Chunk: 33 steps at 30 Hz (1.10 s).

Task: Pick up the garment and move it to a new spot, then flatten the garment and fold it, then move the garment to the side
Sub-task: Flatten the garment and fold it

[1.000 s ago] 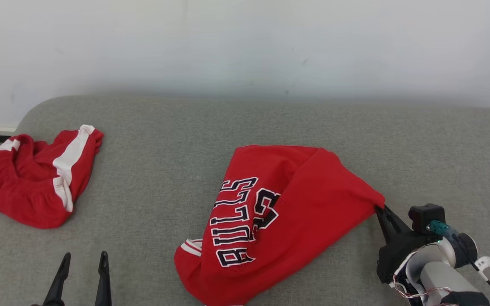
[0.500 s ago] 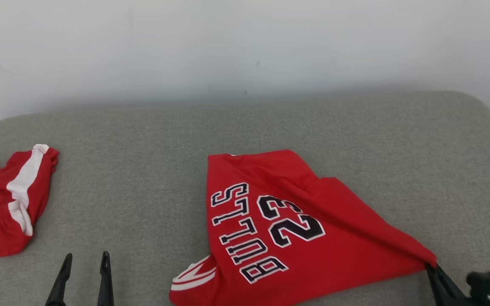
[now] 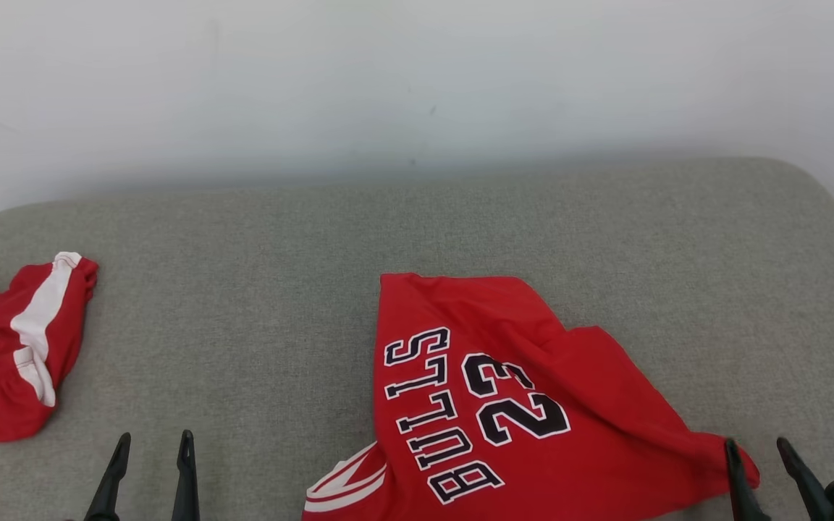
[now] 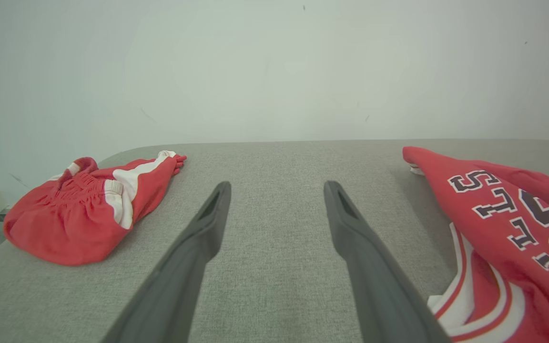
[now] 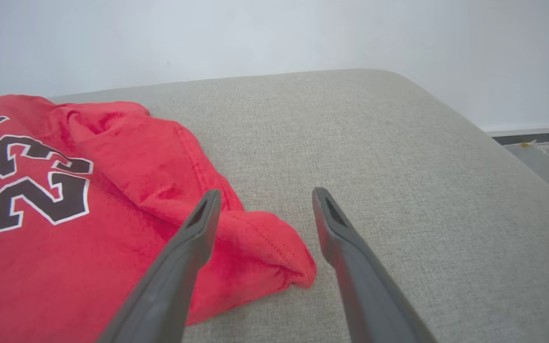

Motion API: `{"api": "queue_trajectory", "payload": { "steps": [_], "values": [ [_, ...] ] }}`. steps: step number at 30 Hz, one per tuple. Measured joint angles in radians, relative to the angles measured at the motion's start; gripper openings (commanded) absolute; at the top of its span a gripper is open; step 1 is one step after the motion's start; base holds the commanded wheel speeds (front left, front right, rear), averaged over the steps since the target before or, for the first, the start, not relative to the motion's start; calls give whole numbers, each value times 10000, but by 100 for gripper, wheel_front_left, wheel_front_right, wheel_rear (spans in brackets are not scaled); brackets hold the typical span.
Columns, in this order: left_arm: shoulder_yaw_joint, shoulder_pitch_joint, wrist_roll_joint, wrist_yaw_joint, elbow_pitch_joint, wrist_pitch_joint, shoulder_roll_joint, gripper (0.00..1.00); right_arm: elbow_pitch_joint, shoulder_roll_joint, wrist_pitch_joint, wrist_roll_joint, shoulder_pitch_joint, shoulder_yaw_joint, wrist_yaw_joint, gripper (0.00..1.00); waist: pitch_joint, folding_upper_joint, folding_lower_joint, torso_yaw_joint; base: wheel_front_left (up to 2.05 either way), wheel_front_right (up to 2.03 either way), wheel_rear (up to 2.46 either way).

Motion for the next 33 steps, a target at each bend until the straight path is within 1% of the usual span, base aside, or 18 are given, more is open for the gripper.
{"api": "queue_trajectory", "payload": {
  "steps": [5,11,18,21,25,27,31,33],
  "values": [
    [-73,81,-2,0,27,0,27,100,-1269,397,-96,-431,123,-134,0,100,-172,0,0,126,0,0,0],
    [-479,96,-146,0,362,0,153,100,-1833,765,-372,-608,75,263,0,100,-234,0,-1,167,0,0,0],
    [-1354,-293,-366,0,815,0,198,100,-1647,1108,-543,-658,-120,775,0,100,-223,0,0,110,0,0,0],
    [-1829,-764,-589,0,1248,0,366,100,-1511,1141,-579,-677,-241,936,0,100,-179,0,0,32,0,0,0],
    [-2617,-1283,-947,-2,2245,0,556,100,-1333,1131,-627,-663,-384,1062,0,100,-104,0,0,-135,0,0,0],
    [-3172,-1466,-1143,-4,2805,0,681,100,-1281,1131,-637,-663,-407,1080,0,100,-70,0,0,-241,0,0,0],
    [-4050,-1745,-1666,-4,3557,0,874,100,-1191,1101,-642,-662,-427,1014,0,100,22,0,0,-435,0,0,0],
    [-4207,-1754,-1760,-4,3712,0,932,100,-1177,1097,-662,-662,-428,1003,0,100,43,0,0,-474,0,0,0]
  ]
}}
